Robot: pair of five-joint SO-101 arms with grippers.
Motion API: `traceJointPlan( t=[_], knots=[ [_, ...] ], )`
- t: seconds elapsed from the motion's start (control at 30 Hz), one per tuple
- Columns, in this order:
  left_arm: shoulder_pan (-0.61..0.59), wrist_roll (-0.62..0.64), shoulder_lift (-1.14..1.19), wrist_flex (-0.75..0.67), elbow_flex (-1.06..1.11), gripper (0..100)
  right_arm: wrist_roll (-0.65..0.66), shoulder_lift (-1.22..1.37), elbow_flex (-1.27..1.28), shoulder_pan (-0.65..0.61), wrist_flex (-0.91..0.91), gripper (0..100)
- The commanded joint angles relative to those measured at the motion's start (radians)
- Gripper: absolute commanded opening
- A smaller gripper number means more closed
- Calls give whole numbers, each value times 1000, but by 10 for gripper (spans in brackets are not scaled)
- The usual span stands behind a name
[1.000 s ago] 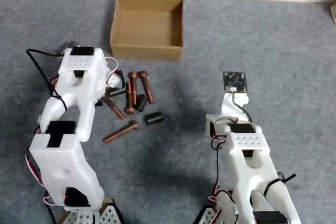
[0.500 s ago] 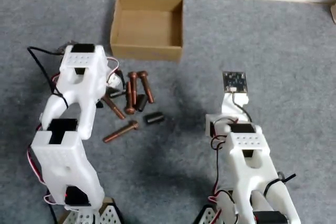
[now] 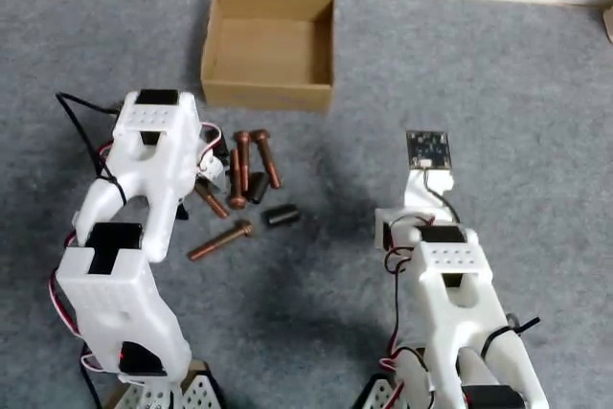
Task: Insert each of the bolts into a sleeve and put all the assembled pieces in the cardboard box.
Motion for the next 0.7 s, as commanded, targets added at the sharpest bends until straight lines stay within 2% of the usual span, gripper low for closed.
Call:
traceJointPlan(
  t=[0.0,0.27,0.43,0.5,0.6,0.67],
  knots=[
    [-4,0,-44,-52,12,263,-5,-25,-2,10,-24,300],
    [-4,0,-44,-310,193,263,-5,-25,-2,10,-24,300],
    [-5,2,-47,-324,206,258,-5,-25,-2,10,-24,300],
    [-7,2,-50,-324,203,204,-5,-25,-2,10,-24,300],
    [-33,0,-56,-325,202,30,-5,-25,-2,10,-24,300],
    [-56,0,-54,-322,186,52,-5,-25,-2,10,-24,300]
  ],
)
